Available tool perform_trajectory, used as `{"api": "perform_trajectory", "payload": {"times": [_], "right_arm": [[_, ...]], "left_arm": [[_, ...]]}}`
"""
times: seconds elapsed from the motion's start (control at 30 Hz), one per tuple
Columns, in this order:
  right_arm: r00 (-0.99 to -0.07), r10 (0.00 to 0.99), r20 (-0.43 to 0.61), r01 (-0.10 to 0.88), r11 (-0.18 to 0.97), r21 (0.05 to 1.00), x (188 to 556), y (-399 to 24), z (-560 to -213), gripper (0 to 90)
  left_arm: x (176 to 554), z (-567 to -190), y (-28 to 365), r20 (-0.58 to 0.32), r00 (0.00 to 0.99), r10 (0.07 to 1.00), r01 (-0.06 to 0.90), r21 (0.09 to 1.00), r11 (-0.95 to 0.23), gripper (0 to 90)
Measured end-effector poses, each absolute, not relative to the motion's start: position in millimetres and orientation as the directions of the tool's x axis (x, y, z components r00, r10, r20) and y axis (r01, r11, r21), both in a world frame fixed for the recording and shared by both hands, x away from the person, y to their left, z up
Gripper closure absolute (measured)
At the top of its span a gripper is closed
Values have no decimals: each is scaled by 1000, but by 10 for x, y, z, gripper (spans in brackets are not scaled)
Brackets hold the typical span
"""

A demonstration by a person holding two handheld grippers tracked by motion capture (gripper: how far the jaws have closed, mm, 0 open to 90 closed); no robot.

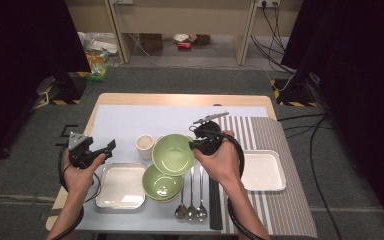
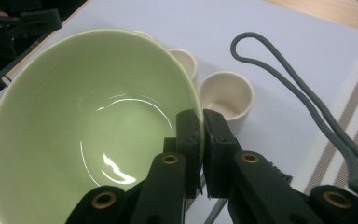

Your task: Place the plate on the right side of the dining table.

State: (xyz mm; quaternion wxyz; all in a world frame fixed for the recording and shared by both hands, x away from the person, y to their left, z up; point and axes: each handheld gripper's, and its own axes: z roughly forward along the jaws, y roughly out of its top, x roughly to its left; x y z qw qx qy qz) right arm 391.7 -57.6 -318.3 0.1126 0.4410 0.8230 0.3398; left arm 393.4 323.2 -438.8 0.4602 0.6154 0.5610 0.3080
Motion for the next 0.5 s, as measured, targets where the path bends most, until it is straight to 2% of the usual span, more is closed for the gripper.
{"api": "perform_trajectory", "payload": {"times": [0.5], "right_arm": [[-502,857,119,697,319,642,4020,-984,-3157,868]], "left_arm": [[3935,-4395,3238,-137,177,975,411,910,53,105]]}}
